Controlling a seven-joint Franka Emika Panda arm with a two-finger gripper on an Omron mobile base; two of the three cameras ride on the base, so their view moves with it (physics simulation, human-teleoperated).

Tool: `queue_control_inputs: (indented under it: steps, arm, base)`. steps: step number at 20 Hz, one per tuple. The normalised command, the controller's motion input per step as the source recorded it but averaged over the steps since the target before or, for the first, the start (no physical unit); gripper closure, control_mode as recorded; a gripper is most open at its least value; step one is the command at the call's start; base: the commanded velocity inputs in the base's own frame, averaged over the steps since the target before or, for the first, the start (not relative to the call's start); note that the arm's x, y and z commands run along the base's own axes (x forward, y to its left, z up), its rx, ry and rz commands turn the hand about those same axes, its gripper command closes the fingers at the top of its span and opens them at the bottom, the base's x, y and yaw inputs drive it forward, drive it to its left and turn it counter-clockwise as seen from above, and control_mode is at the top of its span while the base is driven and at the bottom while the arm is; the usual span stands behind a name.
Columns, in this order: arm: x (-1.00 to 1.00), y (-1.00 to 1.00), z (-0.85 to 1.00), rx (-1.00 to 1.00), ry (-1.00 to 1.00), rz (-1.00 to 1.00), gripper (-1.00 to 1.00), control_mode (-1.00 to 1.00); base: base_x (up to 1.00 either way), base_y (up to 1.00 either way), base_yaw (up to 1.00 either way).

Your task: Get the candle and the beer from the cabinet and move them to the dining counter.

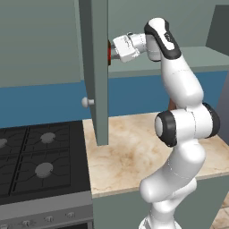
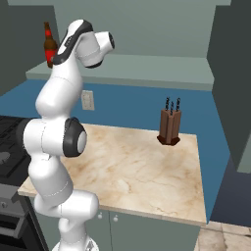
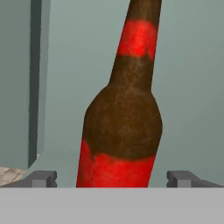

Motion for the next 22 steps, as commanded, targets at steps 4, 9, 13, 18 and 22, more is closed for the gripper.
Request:
queue_control_inputs:
  steps: [4, 9, 13, 18, 22]
  arm:
    - [0.00, 0.09, 0.00, 0.00, 0.04, 0.02, -1.00, -1.00]
    - [0.00, 0.06, 0.00, 0.00, 0.04, 0.02, -1.00, -1.00]
    - [0.00, 0.10, 0.00, 0.00, 0.04, 0.01, -1.00, -1.00]
    - [0.00, 0.15, 0.00, 0.00, 0.04, 0.02, -1.00, -1.00]
    - [0.00, 0.14, 0.00, 0.00, 0.03, 0.02, -1.00, -1.00]
  base:
    - [0.00, 0.00, 0.00]
    - [0.00, 0.00, 0.00]
    - [0.00, 0.00, 0.00]
    - [0.00, 0.00, 0.00]
    - [0.00, 0.00, 0.00]
